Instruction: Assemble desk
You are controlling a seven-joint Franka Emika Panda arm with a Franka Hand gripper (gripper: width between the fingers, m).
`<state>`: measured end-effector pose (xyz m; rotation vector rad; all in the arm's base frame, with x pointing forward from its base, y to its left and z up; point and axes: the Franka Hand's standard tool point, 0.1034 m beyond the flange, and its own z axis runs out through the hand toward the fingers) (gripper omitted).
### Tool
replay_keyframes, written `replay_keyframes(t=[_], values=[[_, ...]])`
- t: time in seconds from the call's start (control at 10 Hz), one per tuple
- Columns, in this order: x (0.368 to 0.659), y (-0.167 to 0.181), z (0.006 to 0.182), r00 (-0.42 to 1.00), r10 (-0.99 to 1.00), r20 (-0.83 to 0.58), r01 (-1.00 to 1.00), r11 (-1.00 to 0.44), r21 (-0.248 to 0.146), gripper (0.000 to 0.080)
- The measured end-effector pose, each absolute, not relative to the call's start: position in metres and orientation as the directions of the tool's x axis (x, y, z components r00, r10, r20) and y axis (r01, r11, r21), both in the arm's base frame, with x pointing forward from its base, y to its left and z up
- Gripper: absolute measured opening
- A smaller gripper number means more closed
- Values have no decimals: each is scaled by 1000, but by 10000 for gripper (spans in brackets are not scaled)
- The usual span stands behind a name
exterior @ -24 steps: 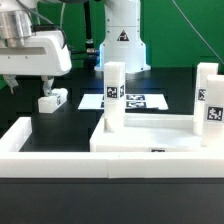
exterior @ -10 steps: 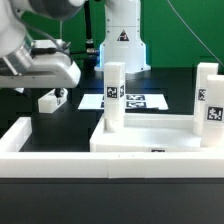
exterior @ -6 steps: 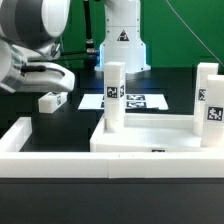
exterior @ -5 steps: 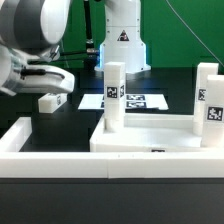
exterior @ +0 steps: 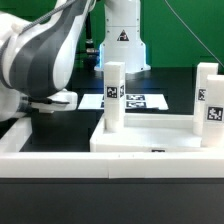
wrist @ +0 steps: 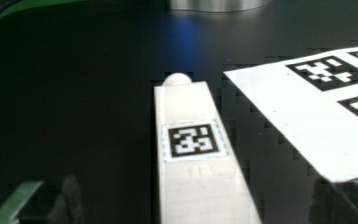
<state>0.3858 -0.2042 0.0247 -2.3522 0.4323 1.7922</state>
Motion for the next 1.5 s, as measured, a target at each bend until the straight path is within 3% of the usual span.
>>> replay_keyframes(t=[0.3, 0.6, 1.0, 1.1, 1.2, 1.3, 1.4, 1.5], values=[[385, -209, 20, 265, -146, -953, -317, -947, 57, 649], [386, -215, 11, 362, -98, -927, -251, -968, 4, 649], [384, -207, 12, 374, -100, -922, -243, -970, 6, 649], [384, -207, 12, 374, -101, -922, -243, -970, 7, 548], [384, -207, 12, 375, -101, -921, -243, -970, 8, 548], [384, -208, 12, 376, -102, -921, -243, -970, 8, 360], [384, -209, 11, 376, -102, -921, -245, -969, 8, 286], [383, -209, 11, 376, -102, -921, -246, -969, 7, 286]])
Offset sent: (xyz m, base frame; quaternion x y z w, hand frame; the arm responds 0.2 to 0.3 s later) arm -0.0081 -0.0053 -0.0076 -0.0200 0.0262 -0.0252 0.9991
